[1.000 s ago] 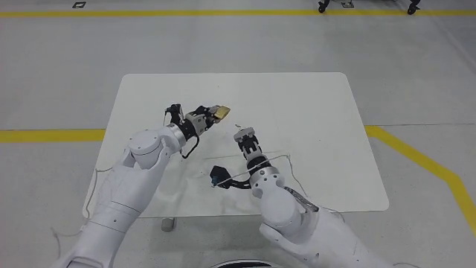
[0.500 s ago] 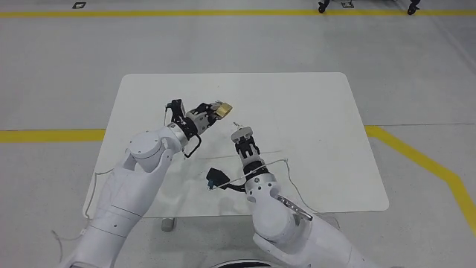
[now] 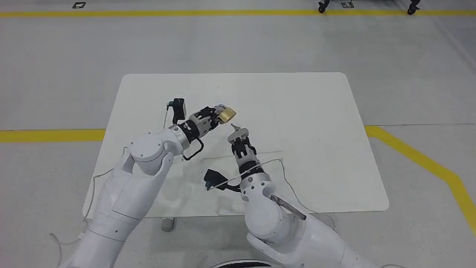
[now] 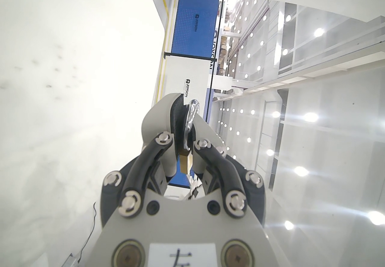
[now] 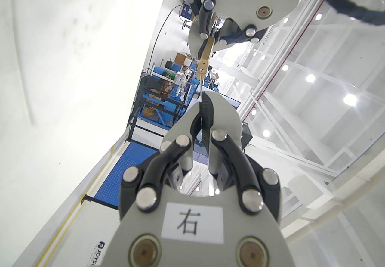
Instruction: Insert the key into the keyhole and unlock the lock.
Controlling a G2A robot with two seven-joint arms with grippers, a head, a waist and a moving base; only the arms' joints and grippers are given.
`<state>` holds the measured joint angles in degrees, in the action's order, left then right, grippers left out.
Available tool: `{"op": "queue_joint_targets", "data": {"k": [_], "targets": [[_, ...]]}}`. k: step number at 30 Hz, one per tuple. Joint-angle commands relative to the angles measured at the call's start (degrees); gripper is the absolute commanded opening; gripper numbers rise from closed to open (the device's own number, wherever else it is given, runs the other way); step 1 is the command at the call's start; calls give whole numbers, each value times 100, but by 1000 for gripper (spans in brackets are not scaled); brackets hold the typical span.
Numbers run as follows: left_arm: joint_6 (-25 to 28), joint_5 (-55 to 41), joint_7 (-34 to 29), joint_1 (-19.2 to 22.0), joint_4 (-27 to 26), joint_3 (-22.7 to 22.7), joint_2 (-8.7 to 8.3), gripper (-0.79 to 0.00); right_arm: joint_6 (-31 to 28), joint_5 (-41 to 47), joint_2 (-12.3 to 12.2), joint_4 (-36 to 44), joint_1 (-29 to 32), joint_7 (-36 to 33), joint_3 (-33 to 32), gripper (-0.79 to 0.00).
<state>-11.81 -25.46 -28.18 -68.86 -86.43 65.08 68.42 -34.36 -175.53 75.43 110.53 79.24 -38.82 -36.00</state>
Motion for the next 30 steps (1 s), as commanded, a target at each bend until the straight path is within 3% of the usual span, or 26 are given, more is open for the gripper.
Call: {"op": "queue_joint_targets", "data": {"k": [1, 30], "targets": [[14, 67, 7, -23, -41, -9, -1, -785, -25, 13, 26, -12, 10, -28, -26, -785], [1, 413, -43, -109, -237, -75, 25, -785, 3, -47, 250, -70, 240, 212, -406, -785]]}}
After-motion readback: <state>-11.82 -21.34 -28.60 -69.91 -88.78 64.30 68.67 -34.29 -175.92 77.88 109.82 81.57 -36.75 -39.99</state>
